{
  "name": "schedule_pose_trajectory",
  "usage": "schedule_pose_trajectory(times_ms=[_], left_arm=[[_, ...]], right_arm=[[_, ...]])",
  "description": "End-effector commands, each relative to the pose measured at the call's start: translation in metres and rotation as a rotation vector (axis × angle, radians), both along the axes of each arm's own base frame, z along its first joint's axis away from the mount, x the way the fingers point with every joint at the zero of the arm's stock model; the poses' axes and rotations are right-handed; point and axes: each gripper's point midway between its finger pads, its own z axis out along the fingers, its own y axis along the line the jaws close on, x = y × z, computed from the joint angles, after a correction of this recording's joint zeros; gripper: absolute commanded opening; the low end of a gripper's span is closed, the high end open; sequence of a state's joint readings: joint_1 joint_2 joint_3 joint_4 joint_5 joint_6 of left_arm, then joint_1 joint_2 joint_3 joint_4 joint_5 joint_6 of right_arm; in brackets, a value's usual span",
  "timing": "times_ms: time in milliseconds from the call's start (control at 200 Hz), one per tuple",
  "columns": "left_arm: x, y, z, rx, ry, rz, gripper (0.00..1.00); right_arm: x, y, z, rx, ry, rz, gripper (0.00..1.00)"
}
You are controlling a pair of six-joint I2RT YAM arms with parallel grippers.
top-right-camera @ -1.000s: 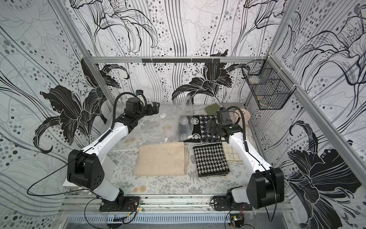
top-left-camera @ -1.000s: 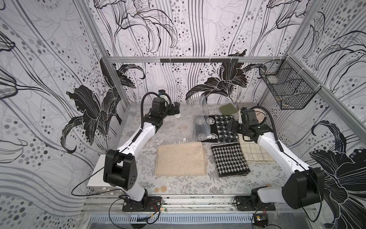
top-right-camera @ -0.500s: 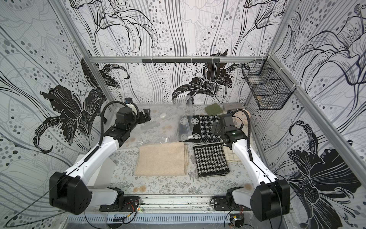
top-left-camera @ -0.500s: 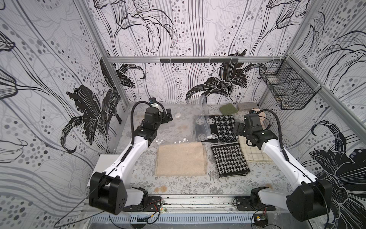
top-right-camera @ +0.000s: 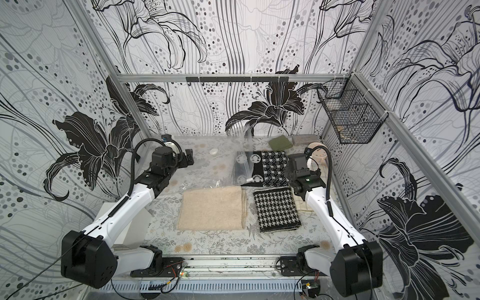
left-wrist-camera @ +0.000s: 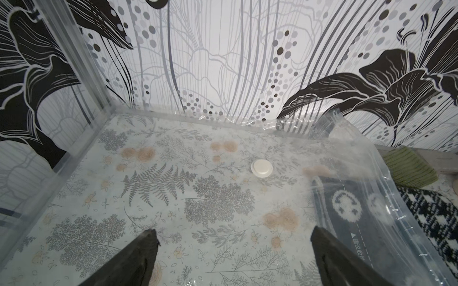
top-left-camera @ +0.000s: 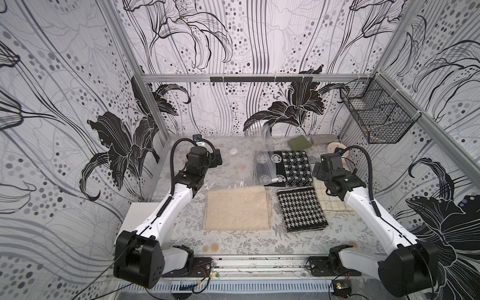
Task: Take the scarf out of the vacuum bag
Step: Reset both arms
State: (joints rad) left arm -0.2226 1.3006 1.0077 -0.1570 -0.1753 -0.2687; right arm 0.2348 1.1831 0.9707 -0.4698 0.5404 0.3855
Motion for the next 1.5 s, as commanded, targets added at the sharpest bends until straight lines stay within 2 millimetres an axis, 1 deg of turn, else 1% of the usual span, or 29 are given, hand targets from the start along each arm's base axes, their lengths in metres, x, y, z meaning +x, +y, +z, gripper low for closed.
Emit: schedule_pose_trajectory(times_ms=[0,35,60,90,140,175,325,411,481,541,596,666,746,846,896,951,1077,1122,1202,1252,1337,1407,1492], left_arm=[[0.006,-0.002,-0.007,-0.016,0.035,-0.074,0.99],[0.005,0.003,-0.011,-0.038,0.049,-0.062,0.99],[0.004,0.008,-0.013,-0.052,0.051,-0.049,0.99],[0.003,0.013,-0.015,-0.071,0.047,-0.035,0.99],[-0.001,0.021,-0.018,-0.1,0.04,-0.017,0.99],[-0.004,0.024,-0.015,-0.111,0.026,-0.013,0.99],[-0.019,0.029,-0.017,-0.096,-0.016,-0.005,0.99],[-0.025,0.031,-0.015,-0.103,-0.052,0.001,0.99],[-0.028,0.03,-0.013,-0.115,-0.081,-0.005,0.99],[-0.029,0.032,-0.007,-0.088,-0.108,-0.006,0.99],[-0.03,0.036,-0.009,-0.058,-0.105,0.003,0.99],[-0.032,0.036,-0.011,-0.038,-0.093,-0.001,0.99],[-0.034,0.041,-0.014,-0.028,-0.098,0.024,0.99],[-0.037,0.048,-0.017,-0.012,-0.133,0.052,0.99],[-0.04,0.053,-0.021,-0.005,-0.143,0.083,0.99],[-0.043,0.058,-0.025,0.021,-0.141,0.1,0.99],[-0.047,0.067,-0.034,0.086,-0.121,0.132,0.99],[-0.048,0.068,-0.037,0.105,-0.131,0.131,0.99],[-0.053,0.071,-0.036,0.127,-0.185,0.139,0.99],[-0.058,0.073,-0.032,0.139,-0.229,0.149,0.99],[-0.068,0.079,-0.032,0.164,-0.269,0.17,0.99],[-0.072,0.082,-0.038,0.186,-0.244,0.177,0.99],[-0.073,0.083,-0.05,0.19,-0.219,0.179,0.99]], right_arm=[[0.006,0.01,0.006,-0.008,-0.03,0.095,1.0],[0.01,0.018,0.005,0.001,-0.029,0.153,1.0],[0.012,0.029,0.005,0.001,-0.023,0.229,1.0],[0.014,0.033,0.005,-0.006,-0.019,0.262,1.0],[0.012,0.031,0.005,-0.011,-0.021,0.256,1.0],[0.009,0.03,0.008,-0.013,-0.041,0.257,1.0],[-0.005,0.033,0.028,-0.004,-0.207,0.303,1.0],[-0.007,0.03,0.03,-0.039,-0.249,0.312,1.0],[-0.006,0.029,0.025,-0.06,-0.24,0.314,1.0],[-0.004,0.026,0.017,-0.086,-0.189,0.302,1.0],[-0.005,0.018,0.012,-0.098,-0.14,0.261,1.0],[-0.002,0.019,0.008,-0.102,-0.118,0.261,1.0],[0.0,0.024,0.005,-0.089,-0.142,0.285,1.0],[0.003,0.03,0.004,-0.092,-0.24,0.327,1.0],[0.005,0.034,-0.001,-0.112,-0.284,0.356,1.0],[0.007,0.036,-0.008,-0.136,-0.295,0.38,1.0],[0.008,0.035,-0.027,-0.153,-0.28,0.384,1.0],[0.007,0.036,-0.029,-0.152,-0.3,0.387,1.0],[0.005,0.035,-0.032,-0.159,-0.341,0.386,1.0],[0.003,0.031,-0.037,-0.174,-0.327,0.37,1.0],[0.002,0.026,-0.048,-0.177,-0.309,0.355,1.0],[0.002,0.026,-0.054,-0.16,-0.313,0.354,1.0],[0.004,0.027,-0.055,-0.139,-0.33,0.356,1.0]])
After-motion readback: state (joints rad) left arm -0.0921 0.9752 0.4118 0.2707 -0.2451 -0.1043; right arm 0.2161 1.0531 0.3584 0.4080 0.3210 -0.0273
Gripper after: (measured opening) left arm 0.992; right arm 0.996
